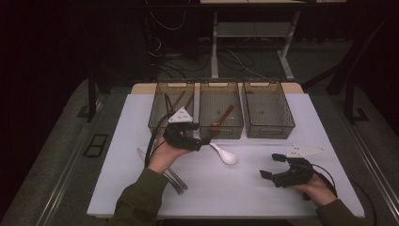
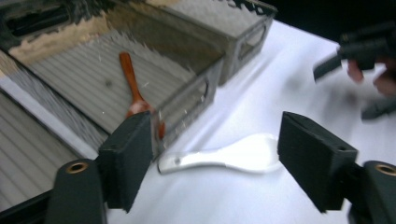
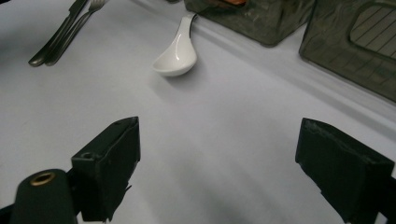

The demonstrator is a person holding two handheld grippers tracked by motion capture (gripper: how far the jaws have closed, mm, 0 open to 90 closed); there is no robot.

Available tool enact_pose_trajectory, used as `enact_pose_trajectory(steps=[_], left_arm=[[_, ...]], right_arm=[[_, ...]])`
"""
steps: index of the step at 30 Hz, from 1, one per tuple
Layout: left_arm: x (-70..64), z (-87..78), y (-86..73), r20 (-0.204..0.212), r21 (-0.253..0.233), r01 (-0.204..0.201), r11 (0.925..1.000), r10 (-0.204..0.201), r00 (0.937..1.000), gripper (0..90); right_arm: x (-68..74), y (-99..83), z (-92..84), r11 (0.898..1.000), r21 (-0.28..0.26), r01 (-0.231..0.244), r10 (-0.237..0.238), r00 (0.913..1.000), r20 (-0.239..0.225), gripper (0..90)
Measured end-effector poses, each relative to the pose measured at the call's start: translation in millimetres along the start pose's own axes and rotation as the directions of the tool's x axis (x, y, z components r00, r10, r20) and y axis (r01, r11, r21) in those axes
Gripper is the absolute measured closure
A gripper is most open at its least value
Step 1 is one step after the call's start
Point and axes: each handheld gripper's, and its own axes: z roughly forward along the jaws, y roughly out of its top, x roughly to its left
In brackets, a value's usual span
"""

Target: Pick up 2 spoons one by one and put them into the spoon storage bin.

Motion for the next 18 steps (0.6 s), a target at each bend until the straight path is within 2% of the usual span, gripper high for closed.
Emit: enact_pose_trajectory(steps=[6, 16, 18], left_arm=[[-8.3, -9.9, -25.7, -0.001, -0.008, -0.018, 0.9998, 0.018, 0.9998, 19.2], [-17.5, -29.8, -57.3, 0.0, -0.031, -0.022, 0.9993, 0.022, 0.9998, 11.7], [-19.1, -32.4, -64.1, -0.01, -0.033, -0.026, 0.9991, 0.026, 0.9996, 8.8]], right_arm=[[-6.1, 11.5, 2.6, 0.999, 0.019, -0.043, 0.044, 0.9976, -0.054, 14.2], [-4.4, 32.8, 22.1, 0.999, 0.016, -0.031, 0.032, 0.9978, -0.057, 14.9], [-4.1, 37.8, 26.9, 0.999, 0.018, -0.028, 0.029, 0.9978, -0.059, 15.3]])
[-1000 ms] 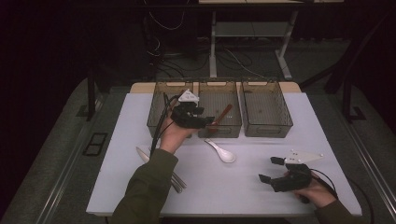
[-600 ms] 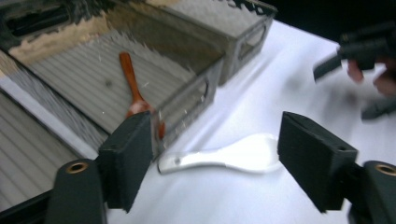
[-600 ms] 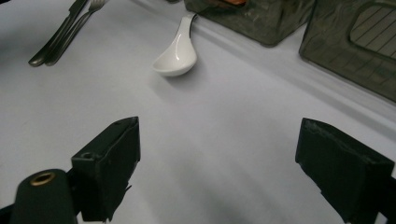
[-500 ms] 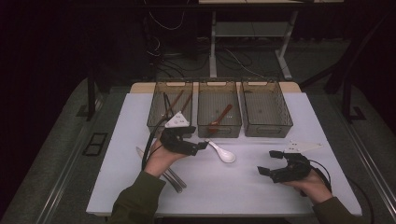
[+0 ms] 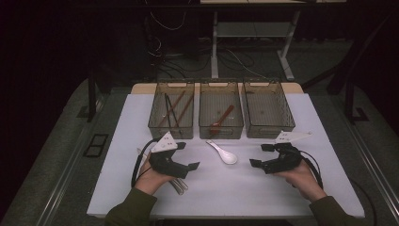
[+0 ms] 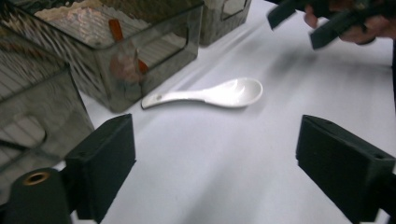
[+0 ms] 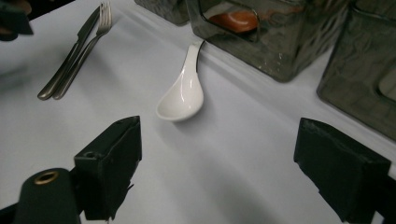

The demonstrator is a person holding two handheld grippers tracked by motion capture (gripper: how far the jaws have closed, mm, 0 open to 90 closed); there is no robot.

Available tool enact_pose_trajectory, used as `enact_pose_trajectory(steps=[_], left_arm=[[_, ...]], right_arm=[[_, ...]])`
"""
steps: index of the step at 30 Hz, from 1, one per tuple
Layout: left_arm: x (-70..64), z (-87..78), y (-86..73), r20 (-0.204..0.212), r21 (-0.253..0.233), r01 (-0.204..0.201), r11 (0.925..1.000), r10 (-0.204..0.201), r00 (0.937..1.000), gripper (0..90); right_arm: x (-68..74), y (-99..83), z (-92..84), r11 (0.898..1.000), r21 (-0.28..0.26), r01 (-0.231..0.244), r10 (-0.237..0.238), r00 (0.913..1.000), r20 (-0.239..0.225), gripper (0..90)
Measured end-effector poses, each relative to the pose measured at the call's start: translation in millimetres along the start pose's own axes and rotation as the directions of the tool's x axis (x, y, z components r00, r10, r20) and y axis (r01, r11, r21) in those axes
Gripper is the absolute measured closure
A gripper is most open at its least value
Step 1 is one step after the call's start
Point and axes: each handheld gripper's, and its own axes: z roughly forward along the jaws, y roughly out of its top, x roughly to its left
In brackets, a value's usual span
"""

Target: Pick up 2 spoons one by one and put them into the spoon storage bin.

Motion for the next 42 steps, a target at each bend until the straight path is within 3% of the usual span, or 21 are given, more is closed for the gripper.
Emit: enact_pose_trajectory(steps=[7, 22, 30, 42], left_arm=[[-4.9, -13.4, -18.0, -0.021, -0.012, 0.021, 0.9997, -0.021, 0.9996, 0.0], [-4.2, -24.8, -40.6, -0.003, -0.001, 0.029, 0.9996, -0.029, 0.9996, 0.0], [-1.5, -28.7, -46.9, 0.002, 0.009, 0.045, 0.999, -0.045, 0.999, 0.0], [-2.7, -27.3, -46.5, 0.024, 0.012, 0.036, 0.9993, -0.037, 0.999, 0.0]], right_arm=[[0.9, 17.2, 18.0, 1.0, 0.011, 0.015, -0.015, 0.9999, 0.001, 17.2], [9.5, 40.0, 68.1, 0.996, 0.08, 0.029, -0.025, 0.9988, -0.043, 33.4], [13.6, 34.0, 84.1, 0.987, 0.155, 0.032, -0.024, 0.9983, -0.053, 44.0], [15.2, 26.8, 89.7, 0.977, 0.202, 0.062, -0.051, 0.997, -0.059, 48.4]])
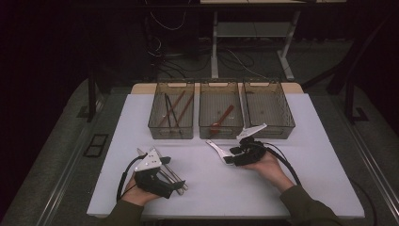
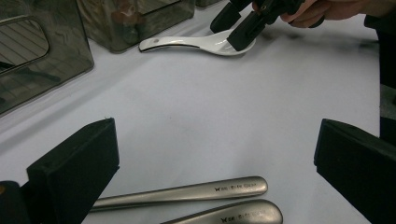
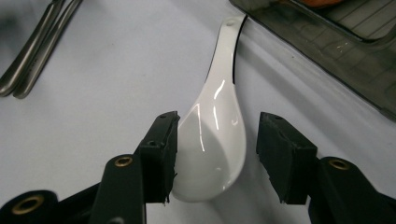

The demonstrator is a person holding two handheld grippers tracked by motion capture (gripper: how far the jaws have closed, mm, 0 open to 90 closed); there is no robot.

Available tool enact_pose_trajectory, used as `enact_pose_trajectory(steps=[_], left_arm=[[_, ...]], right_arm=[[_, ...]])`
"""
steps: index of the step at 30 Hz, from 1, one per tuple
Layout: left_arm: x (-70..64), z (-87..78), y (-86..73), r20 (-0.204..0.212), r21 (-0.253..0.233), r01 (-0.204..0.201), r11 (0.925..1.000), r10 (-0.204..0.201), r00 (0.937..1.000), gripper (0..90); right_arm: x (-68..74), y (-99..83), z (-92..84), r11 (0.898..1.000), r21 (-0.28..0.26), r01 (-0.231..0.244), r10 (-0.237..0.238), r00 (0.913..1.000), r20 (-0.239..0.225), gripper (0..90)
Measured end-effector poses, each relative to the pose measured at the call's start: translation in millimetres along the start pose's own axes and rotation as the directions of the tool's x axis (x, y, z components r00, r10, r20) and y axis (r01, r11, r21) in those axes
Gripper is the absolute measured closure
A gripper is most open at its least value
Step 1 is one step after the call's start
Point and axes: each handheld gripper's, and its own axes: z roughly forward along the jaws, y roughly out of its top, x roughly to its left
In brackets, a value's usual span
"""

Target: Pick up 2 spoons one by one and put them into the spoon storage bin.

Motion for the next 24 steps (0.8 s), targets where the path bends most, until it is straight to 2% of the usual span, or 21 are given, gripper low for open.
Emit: enact_pose_trajectory(steps=[7, 14, 17, 24], left_arm=[[1.0, -1.8, 0.0, 0.01, -0.01, 0.006, 0.9999, -0.006, 0.9999, 0.0], [1.0, -1.6, 0.2, 0.011, -0.01, 0.002, 0.9999, -0.001, 0.9999, 0.0], [1.5, -0.9, -0.6, 0.014, -0.008, 0.002, 1.0, -0.002, 0.9999, 0.0], [1.6, -1.7, -0.4, 0.016, -0.013, 0.001, 0.9999, 0.0, 0.9999, 0.0]], right_arm=[[1.8, -1.4, -0.1, 1.0, 0.011, 0.024, -0.024, 0.9995, 0.018, 53.1], [6.2, -2.0, 0.9, 0.998, 0.018, 0.052, -0.053, 0.9984, 0.022, 62.1], [6.5, -2.2, 1.2, 0.998, 0.02, 0.053, -0.053, 0.9985, 0.009, 68.2], [8.0, -2.1, 1.3, 0.999, 0.013, 0.051, -0.051, 0.9987, 0.008, 74.5]])
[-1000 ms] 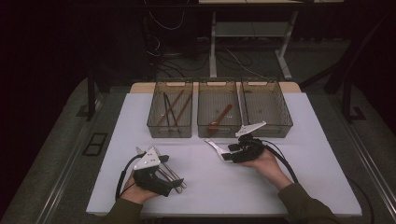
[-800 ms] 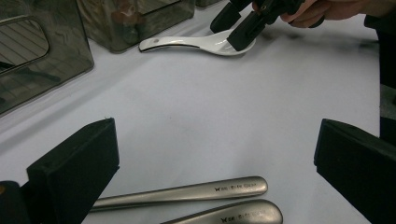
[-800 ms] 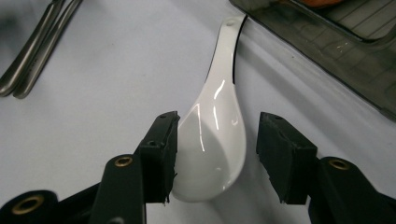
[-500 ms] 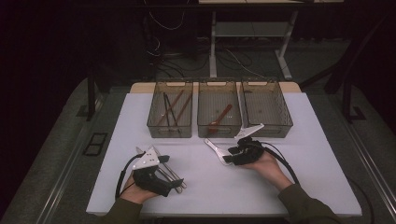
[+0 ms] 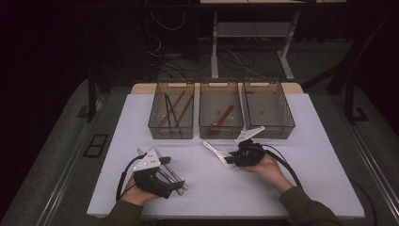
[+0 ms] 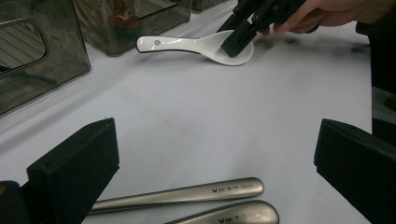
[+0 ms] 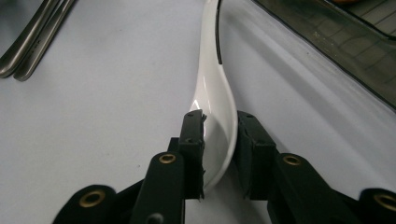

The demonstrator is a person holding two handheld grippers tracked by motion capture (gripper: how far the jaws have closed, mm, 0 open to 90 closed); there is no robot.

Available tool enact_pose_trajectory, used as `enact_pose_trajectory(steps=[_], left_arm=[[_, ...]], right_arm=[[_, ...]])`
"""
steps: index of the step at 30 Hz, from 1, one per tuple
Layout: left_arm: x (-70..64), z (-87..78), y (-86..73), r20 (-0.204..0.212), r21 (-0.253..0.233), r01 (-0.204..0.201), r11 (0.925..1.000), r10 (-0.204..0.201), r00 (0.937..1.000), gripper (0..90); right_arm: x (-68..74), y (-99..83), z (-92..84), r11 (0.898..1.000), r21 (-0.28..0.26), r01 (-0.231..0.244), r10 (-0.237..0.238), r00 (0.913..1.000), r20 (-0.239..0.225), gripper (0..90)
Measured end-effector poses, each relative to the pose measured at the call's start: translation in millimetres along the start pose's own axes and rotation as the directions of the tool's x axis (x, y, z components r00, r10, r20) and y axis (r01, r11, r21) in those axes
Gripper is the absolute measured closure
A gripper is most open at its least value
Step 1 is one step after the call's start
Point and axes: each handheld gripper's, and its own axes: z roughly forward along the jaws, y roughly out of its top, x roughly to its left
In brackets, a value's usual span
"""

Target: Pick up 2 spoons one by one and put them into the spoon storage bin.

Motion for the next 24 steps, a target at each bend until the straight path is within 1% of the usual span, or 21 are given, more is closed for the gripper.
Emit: enact_pose_trajectory(steps=[3, 11, 14, 20, 24], left_arm=[[0.0, 0.8, -0.2, 0.002, 0.002, -0.002, 1.0, 0.002, 1.0, 0.0], [0.5, 0.9, -0.5, 0.006, -0.002, 0.0, 1.0, 0.0, 1.0, 0.0], [0.5, 0.8, -0.6, 0.007, -0.003, 0.001, 1.0, -0.001, 1.0, 0.0], [0.5, 0.6, -0.6, 0.009, -0.005, 0.003, 1.0, -0.003, 1.0, 0.0], [0.6, 0.6, -0.6, 0.01, -0.005, 0.003, 1.0, -0.003, 0.9999, 0.0]], right_arm=[[0.2, -0.2, -0.5, 1.0, -0.005, -0.004, 0.004, 1.0, -0.004, 77.1], [1.9, 1.1, -1.9, 0.999, -0.027, 0.018, -0.018, 0.9998, -0.007, 82.9], [2.6, 1.4, -2.4, 0.999, -0.028, 0.035, -0.035, 0.9994, -0.005, 83.2], [3.3, 1.8, -3.8, 0.999, -0.022, 0.045, -0.045, 0.999, 0.0, 83.3], [2.1, 3.2, -7.7, 0.998, -0.037, 0.051, -0.051, 0.9987, 0.005, 83.3]])
